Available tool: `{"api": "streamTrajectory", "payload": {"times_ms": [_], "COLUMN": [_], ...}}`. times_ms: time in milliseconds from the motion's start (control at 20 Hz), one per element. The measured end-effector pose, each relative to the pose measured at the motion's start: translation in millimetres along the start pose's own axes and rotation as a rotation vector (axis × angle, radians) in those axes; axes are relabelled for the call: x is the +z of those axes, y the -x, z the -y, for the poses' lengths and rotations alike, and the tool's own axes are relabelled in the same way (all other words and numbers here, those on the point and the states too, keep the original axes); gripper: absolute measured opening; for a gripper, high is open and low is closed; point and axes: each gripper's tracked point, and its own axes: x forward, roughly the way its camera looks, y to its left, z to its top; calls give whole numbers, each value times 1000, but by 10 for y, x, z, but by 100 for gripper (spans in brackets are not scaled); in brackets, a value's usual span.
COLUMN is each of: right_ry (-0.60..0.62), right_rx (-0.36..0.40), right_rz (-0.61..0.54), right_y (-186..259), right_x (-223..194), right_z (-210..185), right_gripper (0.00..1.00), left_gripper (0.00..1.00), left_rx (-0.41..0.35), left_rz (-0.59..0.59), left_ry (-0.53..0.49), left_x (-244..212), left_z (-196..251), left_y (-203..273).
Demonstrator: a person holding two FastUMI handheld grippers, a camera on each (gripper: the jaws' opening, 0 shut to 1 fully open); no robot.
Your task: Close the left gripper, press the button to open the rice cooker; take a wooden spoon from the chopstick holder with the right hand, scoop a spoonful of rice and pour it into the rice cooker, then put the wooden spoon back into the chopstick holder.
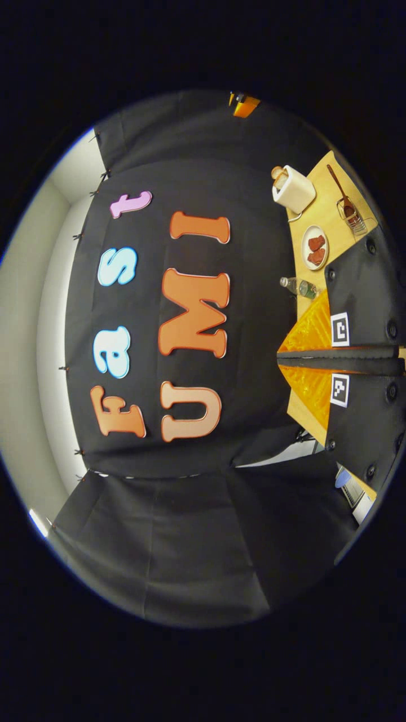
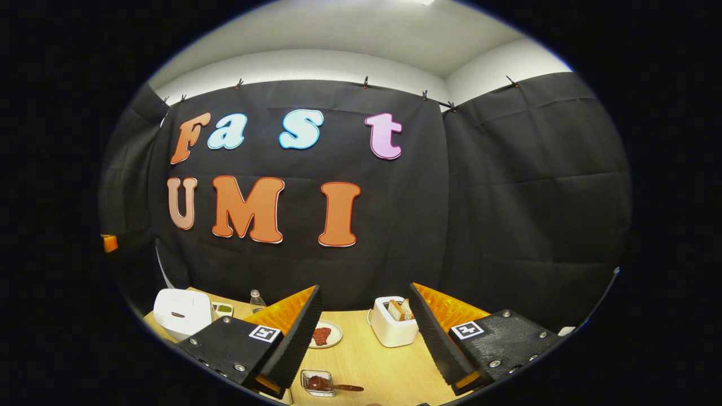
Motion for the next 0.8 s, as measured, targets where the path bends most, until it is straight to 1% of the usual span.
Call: {"api": "streamTrajectory", "payload": {"times_ms": [50,200,350,450,550,800], "right_ry": [3,15,-6,-18,-27,-18], "right_rx": [4,11,13,11,1,-38], "right_rz": [-1,-1,-34,-54,-75,-130], "right_y": [-6,-61,-91,-126,-151,-164], "right_x": [-11,-79,-231,-322,-420,-665], "right_z": [-14,-41,-6,28,77,244], "right_gripper": [94,94,94,94,94,94], "left_gripper": [4,4,4,4,4,4], "left_rx": [-28,-73,-101,-105,-117,-113], "left_rz": [-13,-71,-137,-159,-201,-293], "left_ry": [5,-5,-21,-48,-43,-61], "left_x": [-61,-293,-590,-733,-945,-1438], "left_z": [81,272,402,422,464,449], "left_y": [-56,-268,-482,-625,-781,-1048]}}
